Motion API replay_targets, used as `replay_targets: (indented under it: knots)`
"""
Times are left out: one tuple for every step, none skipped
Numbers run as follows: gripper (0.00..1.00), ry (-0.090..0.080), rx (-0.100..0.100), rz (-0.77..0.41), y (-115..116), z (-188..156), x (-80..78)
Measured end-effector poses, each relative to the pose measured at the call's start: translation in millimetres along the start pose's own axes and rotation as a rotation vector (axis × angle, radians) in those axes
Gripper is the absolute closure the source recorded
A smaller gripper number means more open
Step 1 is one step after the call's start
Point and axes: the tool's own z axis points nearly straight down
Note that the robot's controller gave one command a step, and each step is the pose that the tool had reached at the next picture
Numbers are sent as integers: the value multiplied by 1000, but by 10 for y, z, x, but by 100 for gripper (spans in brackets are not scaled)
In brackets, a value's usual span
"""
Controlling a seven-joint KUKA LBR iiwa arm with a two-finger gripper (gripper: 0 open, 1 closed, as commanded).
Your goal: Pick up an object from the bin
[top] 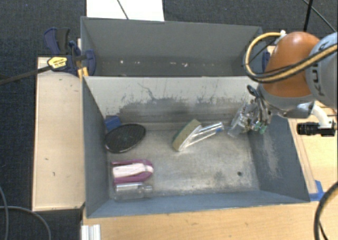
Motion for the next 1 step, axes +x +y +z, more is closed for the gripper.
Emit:
replay_targets:
  knots:
    - [100,9,2,138,294,601,133]
